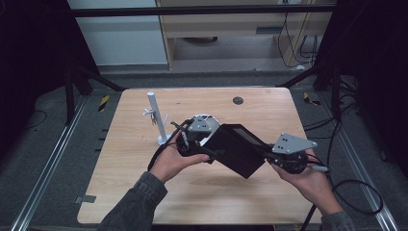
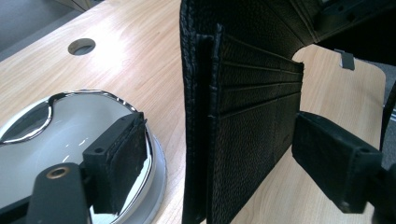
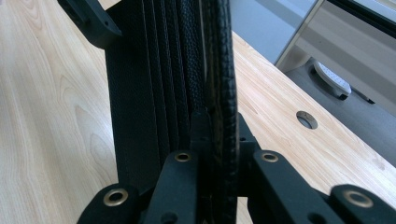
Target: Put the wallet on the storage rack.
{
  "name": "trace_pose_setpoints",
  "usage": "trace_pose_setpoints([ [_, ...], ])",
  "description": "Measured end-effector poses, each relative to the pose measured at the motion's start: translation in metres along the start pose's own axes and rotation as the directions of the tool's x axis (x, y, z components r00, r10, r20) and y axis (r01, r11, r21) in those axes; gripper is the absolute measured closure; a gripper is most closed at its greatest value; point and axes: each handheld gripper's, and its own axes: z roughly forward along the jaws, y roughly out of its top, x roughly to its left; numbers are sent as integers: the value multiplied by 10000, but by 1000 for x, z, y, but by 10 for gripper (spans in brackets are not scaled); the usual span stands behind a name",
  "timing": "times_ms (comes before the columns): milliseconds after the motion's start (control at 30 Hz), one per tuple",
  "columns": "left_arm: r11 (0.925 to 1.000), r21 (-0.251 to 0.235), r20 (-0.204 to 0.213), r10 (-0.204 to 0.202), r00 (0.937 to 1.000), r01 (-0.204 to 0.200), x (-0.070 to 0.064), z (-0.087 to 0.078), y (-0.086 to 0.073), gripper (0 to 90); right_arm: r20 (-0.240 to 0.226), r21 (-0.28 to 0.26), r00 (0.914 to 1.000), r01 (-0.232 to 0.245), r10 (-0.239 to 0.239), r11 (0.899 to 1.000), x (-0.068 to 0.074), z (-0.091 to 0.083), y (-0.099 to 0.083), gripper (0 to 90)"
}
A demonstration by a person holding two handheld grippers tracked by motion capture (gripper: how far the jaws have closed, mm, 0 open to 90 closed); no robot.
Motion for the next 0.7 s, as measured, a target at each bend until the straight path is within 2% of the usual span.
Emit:
trace_pose_setpoints([
  [67, 9998, 128, 13, 118, 9999, -118, 0, 1, 0, 215, -32, 2, 10000, 7, -7, 10000, 0, 0, 0, 846],
  [300, 9996, 272, 325, -52, 9995, 43, 5, 8, 2, 326, -132, -113, 9999, 58, -59, 9999, 2, 2, -1, 846],
  [367, 9994, 332, 546, -46, 9985, 28, 6, 9, 2, 424, -177, -101, 9998, 62, -64, 9999, 3, 3, -1, 846],
  [433, 9990, 447, 695, -37, 9976, 6, 6, 8, 3, 570, -193, -43, 9998, 93, -93, 9999, 4, 4, -3, 846],
  [467, 9988, 475, 772, -191, 9968, 155, 6, 8, 3, 633, -214, -4, 9997, 75, -75, 10000, 4, 5, -5, 845],
  [600, 9981, 519, 1134, -385, 9928, 328, 4, 3, 7, 774, -224, -49, 9997, -24, 23, 10000, 4, 8, -12, 838],
  [667, 9975, 682, 1061, -256, 9940, 184, 1, 1, 10, 794, -204, 37, 9998, -80, 81, 10000, 5, 10, -17, 827],
  [700, 9966, 825, 961, -57, 9954, -22, -2, 0, 14, 797, -196, 46, 9998, -89, 89, 10000, 6, 11, -19, 821],
])
